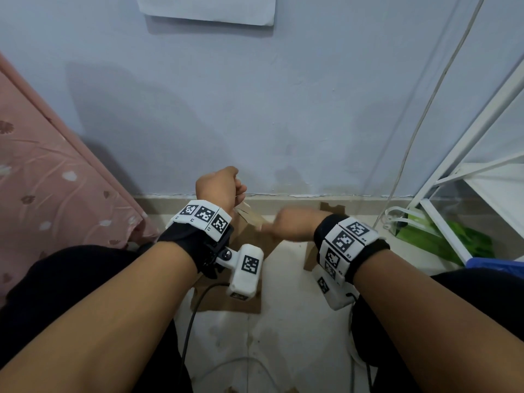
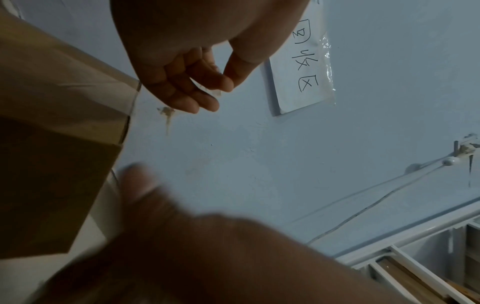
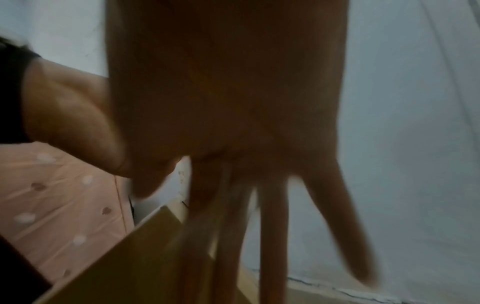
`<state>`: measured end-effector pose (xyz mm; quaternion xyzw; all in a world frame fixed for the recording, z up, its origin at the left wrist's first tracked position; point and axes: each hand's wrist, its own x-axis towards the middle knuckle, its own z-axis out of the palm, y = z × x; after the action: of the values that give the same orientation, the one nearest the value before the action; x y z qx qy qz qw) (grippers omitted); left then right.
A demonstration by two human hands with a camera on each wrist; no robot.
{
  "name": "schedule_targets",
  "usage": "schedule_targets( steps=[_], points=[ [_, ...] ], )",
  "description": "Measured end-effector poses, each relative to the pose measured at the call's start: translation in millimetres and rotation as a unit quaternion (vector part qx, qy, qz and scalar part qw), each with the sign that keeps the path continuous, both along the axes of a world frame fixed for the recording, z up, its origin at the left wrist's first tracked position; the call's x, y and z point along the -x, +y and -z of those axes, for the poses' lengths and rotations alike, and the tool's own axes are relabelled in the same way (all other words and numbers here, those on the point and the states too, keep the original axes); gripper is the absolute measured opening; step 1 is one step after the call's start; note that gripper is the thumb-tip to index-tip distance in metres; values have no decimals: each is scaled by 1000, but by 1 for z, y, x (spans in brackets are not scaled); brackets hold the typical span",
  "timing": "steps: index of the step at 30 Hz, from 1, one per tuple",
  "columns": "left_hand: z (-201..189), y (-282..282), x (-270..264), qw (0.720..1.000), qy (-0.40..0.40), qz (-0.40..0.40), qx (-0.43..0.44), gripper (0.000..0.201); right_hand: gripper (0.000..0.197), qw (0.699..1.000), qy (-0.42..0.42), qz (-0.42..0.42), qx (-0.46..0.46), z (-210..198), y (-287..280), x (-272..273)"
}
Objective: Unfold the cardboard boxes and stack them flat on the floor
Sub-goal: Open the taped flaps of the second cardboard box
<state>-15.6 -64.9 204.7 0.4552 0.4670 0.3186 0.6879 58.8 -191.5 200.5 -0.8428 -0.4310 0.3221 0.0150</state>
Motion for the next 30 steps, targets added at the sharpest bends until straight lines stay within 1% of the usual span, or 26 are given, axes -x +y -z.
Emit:
schedule_targets(
  steps=[1, 2, 3, 4, 6, 8, 10, 11, 13, 14, 15, 16, 17, 19, 20, 23, 25, 27, 30],
  points=[
    [0, 0, 0, 1000, 4, 2, -3, 21, 47, 990, 45, -41, 127, 1, -3, 7],
    [0, 0, 0, 1000, 6, 5, -7, 20, 52, 970, 81, -52, 225, 1, -6, 15],
    [1, 1, 0, 1000, 8, 7, -11, 20, 53, 956, 103, -53, 271, 4, -7, 21],
    [1, 0, 0, 1000, 10, 11, -13, 20, 50, 954, 104, -55, 275, 7, -9, 25],
    [1, 0, 0, 1000, 13, 15, -16, 19, 48, 969, 84, -41, 230, 11, -5, 25],
    [0, -1, 0, 1000, 12, 17, -20, 19, 48, 981, 88, -8, 172, 10, -1, 19],
    [0, -2, 1, 999, 17, 22, -26, 19, 39, 992, 79, -2, 97, 14, 2, 7],
    [0, -2, 2, 999, 20, 26, -29, 19, 34, 997, 56, 13, 47, 15, 1, 3],
    [-2, -4, 3, 998, 28, 38, -33, 19, 29, 997, -24, 43, -53, 18, 1, -5],
    [-4, -5, 4, 998, 32, 48, -32, 19, 32, 992, -56, 56, -96, 19, 1, -8],
    [-6, -7, 5, 997, 37, 62, -33, 20, 40, 985, -72, 71, -140, 19, 0, -11],
    [-8, -9, 6, 995, 43, 79, -34, 20, 54, 978, -74, 82, -175, 20, 1, -12],
    [-10, -11, 7, 993, 47, 99, -36, 22, 72, 974, -74, 80, -200, 20, 1, -13],
    [-11, -13, 7, 989, 52, 135, -42, 28, 107, 974, -67, 47, -213, 19, 0, -12],
    [-11, -14, 7, 987, 58, 144, -49, 30, 118, 977, -68, 22, -202, 19, 0, -11],
    [-9, -15, 4, 980, 87, 157, -80, 31, 135, 987, -89, -49, -124, 25, 0, -8],
    [-8, -15, 3, 974, 101, 170, -108, 32, 140, 992, -77, -67, -73, 33, 4, -8],
    [-6, -16, 2, 965, 109, 190, -147, 36, 138, 992, -76, -81, -53, 37, 7, -6],
    [-5, -16, 1, 954, 112, 206, -187, 46, 115, 994, -75, -72, -45, 35, 8, -4]
  ],
)
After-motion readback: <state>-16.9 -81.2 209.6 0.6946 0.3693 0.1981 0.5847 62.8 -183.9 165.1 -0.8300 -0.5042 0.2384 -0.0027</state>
